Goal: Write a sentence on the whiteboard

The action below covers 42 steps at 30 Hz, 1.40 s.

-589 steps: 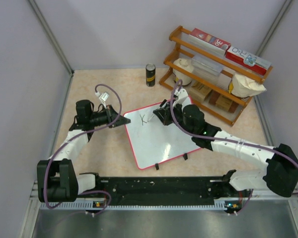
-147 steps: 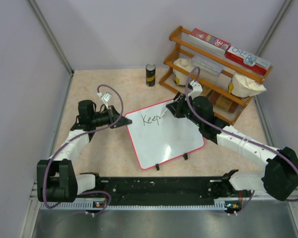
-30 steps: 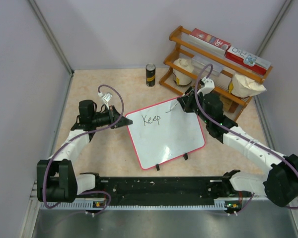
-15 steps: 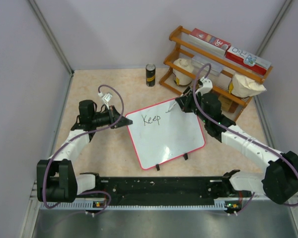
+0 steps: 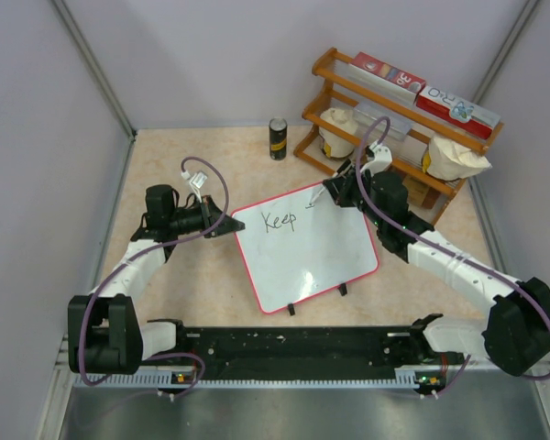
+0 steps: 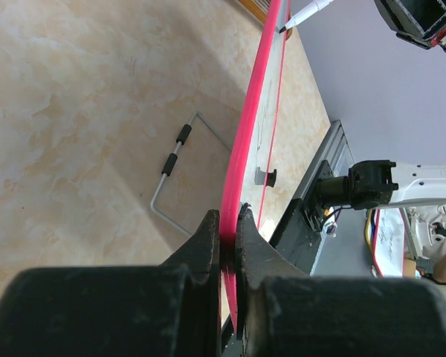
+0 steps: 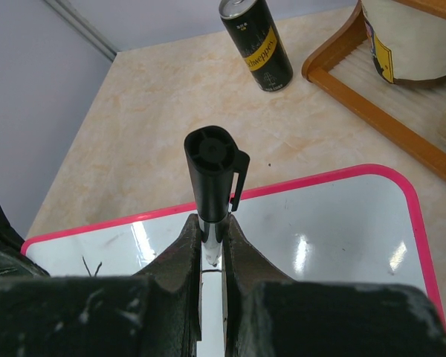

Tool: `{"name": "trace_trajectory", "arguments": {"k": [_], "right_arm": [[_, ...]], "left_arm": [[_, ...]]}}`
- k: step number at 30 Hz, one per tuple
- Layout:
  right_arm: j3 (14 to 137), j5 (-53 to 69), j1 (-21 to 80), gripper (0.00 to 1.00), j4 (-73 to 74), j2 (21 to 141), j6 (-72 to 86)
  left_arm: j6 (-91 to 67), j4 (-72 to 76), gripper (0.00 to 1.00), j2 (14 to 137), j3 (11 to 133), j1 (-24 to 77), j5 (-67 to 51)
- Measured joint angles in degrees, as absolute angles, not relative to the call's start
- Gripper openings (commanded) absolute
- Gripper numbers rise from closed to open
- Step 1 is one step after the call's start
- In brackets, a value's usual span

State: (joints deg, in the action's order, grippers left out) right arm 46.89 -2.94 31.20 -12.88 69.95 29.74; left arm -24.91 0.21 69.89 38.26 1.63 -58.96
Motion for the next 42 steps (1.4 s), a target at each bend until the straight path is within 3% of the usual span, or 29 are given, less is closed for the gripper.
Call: {"name": "trace_trajectory", "arguments": {"k": [42], "right_arm": [[43.5, -1.0, 31.2, 0.00, -12.3, 67.6, 28.9]], "left_arm": [[-24.9, -0.1, 0.00, 69.9, 38.3, 1.7, -58.9]]}}
